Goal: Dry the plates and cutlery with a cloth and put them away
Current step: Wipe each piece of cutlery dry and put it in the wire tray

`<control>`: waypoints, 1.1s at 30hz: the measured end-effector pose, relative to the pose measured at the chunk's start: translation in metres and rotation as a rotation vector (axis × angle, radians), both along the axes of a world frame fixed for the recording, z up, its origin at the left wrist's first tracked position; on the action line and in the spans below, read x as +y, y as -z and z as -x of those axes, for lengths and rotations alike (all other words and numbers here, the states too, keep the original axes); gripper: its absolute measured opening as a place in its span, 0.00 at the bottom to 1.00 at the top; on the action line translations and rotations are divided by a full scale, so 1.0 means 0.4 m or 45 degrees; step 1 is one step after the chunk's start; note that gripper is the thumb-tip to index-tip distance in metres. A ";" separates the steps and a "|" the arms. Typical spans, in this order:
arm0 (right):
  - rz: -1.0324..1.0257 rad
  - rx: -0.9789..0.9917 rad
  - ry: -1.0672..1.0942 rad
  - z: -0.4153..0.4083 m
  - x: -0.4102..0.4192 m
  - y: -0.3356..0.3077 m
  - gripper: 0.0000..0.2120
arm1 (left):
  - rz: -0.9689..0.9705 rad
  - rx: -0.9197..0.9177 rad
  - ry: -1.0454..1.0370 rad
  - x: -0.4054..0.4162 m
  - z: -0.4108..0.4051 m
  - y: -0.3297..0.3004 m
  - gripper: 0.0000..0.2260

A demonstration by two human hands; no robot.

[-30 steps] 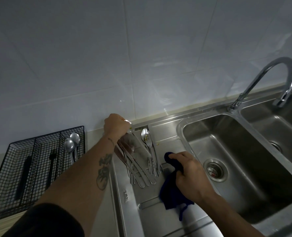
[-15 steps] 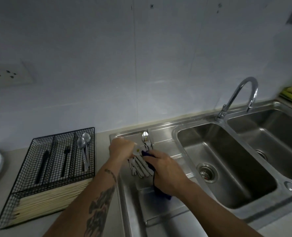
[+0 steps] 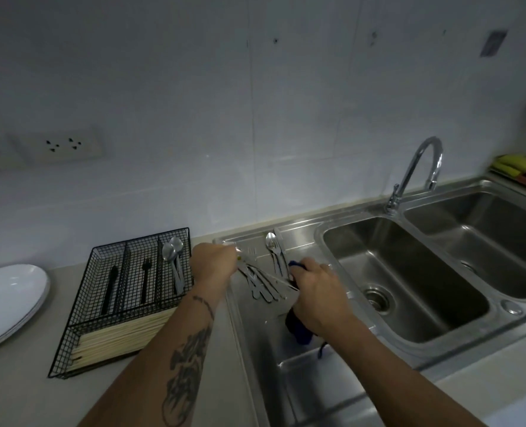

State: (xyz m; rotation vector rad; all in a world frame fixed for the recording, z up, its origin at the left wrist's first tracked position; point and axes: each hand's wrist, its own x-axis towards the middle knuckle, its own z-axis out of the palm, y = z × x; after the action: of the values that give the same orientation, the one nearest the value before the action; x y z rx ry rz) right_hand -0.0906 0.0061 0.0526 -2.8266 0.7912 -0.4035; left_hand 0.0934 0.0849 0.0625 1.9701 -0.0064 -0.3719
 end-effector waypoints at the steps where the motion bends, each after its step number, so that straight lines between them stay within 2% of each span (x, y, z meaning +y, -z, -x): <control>1: -0.014 -0.002 0.057 0.017 -0.016 -0.004 0.18 | -0.019 -0.013 -0.014 0.011 0.002 -0.004 0.07; 3: 0.008 -0.060 0.128 0.045 -0.033 -0.019 0.18 | -0.063 -0.025 -0.047 0.032 0.013 -0.009 0.11; 7: 0.069 -0.171 0.094 0.035 0.024 -0.053 0.21 | -0.022 0.056 -0.075 0.035 0.045 0.010 0.07; 12: 0.175 -0.013 -0.011 -0.014 0.107 0.009 0.26 | 0.171 0.197 -0.072 0.020 0.108 0.012 0.08; 14: 0.195 0.049 0.018 -0.008 0.086 0.036 0.28 | 0.239 0.233 -0.105 0.025 0.123 0.005 0.05; 18: 0.226 0.206 0.046 0.050 0.054 0.052 0.31 | 0.240 0.246 -0.152 0.053 0.121 0.007 0.02; 22: 0.214 0.182 -0.072 0.065 0.068 0.044 0.34 | 0.223 0.263 -0.125 0.046 0.144 0.006 0.01; 28: 0.048 0.127 -0.084 0.127 0.024 0.036 0.31 | 0.260 0.304 -0.102 0.051 0.146 0.015 0.05; 33: -0.296 -0.143 -0.056 0.122 0.050 0.006 0.28 | 0.322 0.320 -0.053 0.041 0.144 0.008 0.10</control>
State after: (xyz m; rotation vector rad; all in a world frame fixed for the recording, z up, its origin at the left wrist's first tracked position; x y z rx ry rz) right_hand -0.1395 0.0261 0.0503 -2.5770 0.7024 -0.4293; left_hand 0.0359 0.1014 0.0594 1.6614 0.1416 -0.5614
